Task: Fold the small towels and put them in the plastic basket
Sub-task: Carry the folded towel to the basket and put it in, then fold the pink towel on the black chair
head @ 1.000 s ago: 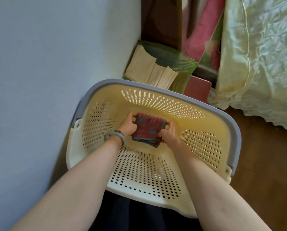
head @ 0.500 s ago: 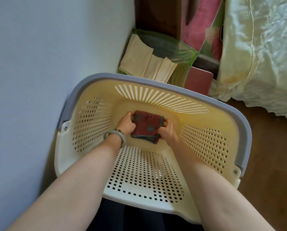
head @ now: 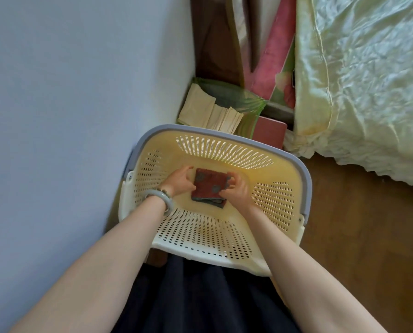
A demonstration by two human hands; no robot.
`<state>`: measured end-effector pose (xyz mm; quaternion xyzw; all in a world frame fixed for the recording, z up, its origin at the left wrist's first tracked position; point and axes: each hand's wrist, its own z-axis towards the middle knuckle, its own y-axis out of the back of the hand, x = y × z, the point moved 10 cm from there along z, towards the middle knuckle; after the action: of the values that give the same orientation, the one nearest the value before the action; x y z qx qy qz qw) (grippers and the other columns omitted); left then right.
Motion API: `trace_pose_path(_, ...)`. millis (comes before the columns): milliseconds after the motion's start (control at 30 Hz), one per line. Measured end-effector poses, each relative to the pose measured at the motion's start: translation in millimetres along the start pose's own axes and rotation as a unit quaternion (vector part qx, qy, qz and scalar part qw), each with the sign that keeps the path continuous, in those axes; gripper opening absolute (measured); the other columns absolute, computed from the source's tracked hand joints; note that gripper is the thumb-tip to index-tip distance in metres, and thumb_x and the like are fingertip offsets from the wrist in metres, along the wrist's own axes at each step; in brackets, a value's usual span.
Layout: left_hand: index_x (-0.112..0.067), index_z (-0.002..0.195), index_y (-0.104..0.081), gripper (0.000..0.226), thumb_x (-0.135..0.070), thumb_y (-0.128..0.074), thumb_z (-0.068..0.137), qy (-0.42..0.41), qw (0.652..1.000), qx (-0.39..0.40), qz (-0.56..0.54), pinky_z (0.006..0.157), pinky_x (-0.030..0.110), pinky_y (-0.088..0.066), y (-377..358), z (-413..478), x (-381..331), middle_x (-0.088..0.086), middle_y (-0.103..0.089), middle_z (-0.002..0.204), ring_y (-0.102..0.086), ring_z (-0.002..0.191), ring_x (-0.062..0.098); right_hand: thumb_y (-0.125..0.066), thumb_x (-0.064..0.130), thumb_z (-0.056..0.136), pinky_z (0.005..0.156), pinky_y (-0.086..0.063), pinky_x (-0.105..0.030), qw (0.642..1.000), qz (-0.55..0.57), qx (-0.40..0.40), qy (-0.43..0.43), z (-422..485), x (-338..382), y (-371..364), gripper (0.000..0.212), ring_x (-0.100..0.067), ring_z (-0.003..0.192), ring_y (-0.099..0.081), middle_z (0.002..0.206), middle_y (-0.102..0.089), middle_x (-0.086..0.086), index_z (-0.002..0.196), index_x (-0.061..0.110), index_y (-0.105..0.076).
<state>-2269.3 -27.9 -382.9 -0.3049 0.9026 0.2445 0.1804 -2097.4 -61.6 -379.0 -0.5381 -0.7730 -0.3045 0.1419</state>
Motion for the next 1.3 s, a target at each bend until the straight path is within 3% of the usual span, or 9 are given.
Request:
trace_pose_path(133, -0.029, 0.135, -0.04, 0.064, -0.007, -0.069, 0.082, -0.055, 0.993, -0.064, -0.081, 0.066, 0.016, -0.043, 20.6, -50.9, -35.6, -0.002, -0.053, 0.115, -0.054, 0.107, 0.015, -0.065, -0.007, 0.074, 0.084, -0.053, -0.033, 0.999, 0.032, 0.026, 0.036, -46.9, 37.4, 11.9, 0.069, -0.019, 0.099, -0.054, 0.111, -0.051, -0.006, 0.136, 0.012, -0.04)
trace_pose_path(233, -0.032, 0.134, -0.04, 0.067, -0.01, -0.072, 0.079, -0.11, 0.985, -0.07, -0.114, 0.082, 0.022, -0.047, 18.1, -96.1, -54.3, -0.005, -0.052, 0.117, -0.052, 0.114, 0.015, -0.066, -0.002, 0.076, 0.084, -0.053, -0.03, 0.993, 0.044, 0.054, 0.092, -89.3, 62.4, 23.7, 0.07, -0.016, 0.103, -0.053, 0.12, -0.051, -0.006, 0.137, 0.018, -0.038)
trace_pose_path(367, -0.04, 0.135, -0.037, 0.074, -0.013, -0.075, 0.077, -0.175, 0.976, -0.069, -0.112, 0.092, 0.028, -0.044, 26.7, -150.3, -86.1, -0.006, -0.051, 0.122, -0.05, 0.116, 0.013, -0.069, 0.004, 0.078, 0.069, -0.051, -0.013, 0.981, 0.062, 0.063, 0.175, -151.9, 90.9, 55.5, 0.069, -0.01, 0.106, -0.054, 0.119, -0.051, 0.0, 0.136, 0.024, -0.038)
trace_pose_path(533, -0.041, 0.136, -0.037, 0.079, -0.017, -0.079, 0.074, -0.302, 0.948, -0.056, -0.089, 0.09, 0.027, -0.052, 33.8, -214.1, -162.9, -0.009, -0.054, 0.122, -0.054, 0.113, 0.008, -0.07, 0.007, 0.079, 0.082, -0.053, -0.02, 0.961, 0.12, 0.004, 0.248, -228.4, 107.9, 111.8, 0.069, -0.014, 0.115, -0.053, 0.128, -0.05, -0.003, 0.132, 0.036, -0.035)
trace_pose_path(633, -0.044, 0.135, -0.036, 0.082, -0.02, -0.081, 0.071, -0.381, 0.922, -0.011, -0.066, 0.091, 0.027, -0.052, 18.2, -246.8, -215.1, -0.009, -0.055, 0.122, -0.056, 0.112, 0.007, -0.074, 0.026, 0.07, 0.088, -0.051, -0.023, 0.944, 0.168, -0.051, 0.278, -275.3, 105.7, 150.7, 0.073, -0.011, 0.116, -0.053, 0.128, -0.051, 0.001, 0.131, 0.039, -0.035)
trace_pose_path(767, -0.046, 0.136, -0.034, 0.083, -0.036, -0.078, 0.066, -0.464, 0.884, 0.052, -0.031, 0.092, 0.026, -0.049, -16.2, -287.1, -279.2, -0.011, -0.056, 0.124, -0.055, 0.116, 0.006, -0.077, 0.03, 0.067, 0.092, -0.051, -0.027, 0.925, 0.204, -0.144, 0.286, -326.8, 77.4, 204.2, 0.078, -0.007, 0.119, -0.052, 0.132, -0.049, 0.009, 0.132, 0.046, -0.037)
trace_pose_path(867, -0.04, 0.139, -0.034, 0.084, -0.039, -0.077, 0.067, -0.499, 0.861, 0.091, -0.014, 0.093, 0.029, -0.049, -49.6, -309.9, -319.7, -0.005, -0.056, 0.126, -0.055, 0.117, 0.01, -0.074, 0.01, 0.076, 0.093, -0.05, -0.025, 0.908, 0.217, -0.217, 0.285, -362.9, 46.5, 246.7, 0.077, -0.005, 0.119, -0.052, 0.131, -0.049, 0.014, 0.133, 0.045, -0.036)
trace_pose_path(967, -0.039, 0.141, -0.033, 0.084, -0.039, -0.076, 0.068, -0.52, 0.844, 0.131, 0.013, 0.095, 0.032, -0.05, -92.8, -326.2, -355.8, -0.007, -0.055, 0.127, -0.055, 0.117, 0.009, -0.072, 0.002, 0.077, 0.094, -0.05, -0.027, 0.884, 0.243, -0.285, 0.279, -399.2, 6.7, 286.9, 0.08, -0.005, 0.119, -0.053, 0.133, -0.049, 0.01, 0.137, 0.041, -0.036)
trace_pose_path(1300, -0.038, 0.139, -0.036, 0.079, -0.035, -0.075, 0.07, -0.555, 0.802, 0.213, 0.058, 0.095, 0.035, -0.05, -270.3, -356.5, -456.6, -0.009, -0.056, 0.127, -0.056, 0.118, 0.014, -0.073, 0.003, 0.075, 0.092, -0.051, -0.027, 0.819, 0.316, -0.408, 0.251, -479.2, -153.7, 413.1, 0.08, -0.005, 0.118, -0.054, 0.134, -0.049, 0.009, 0.137, 0.039, -0.037)
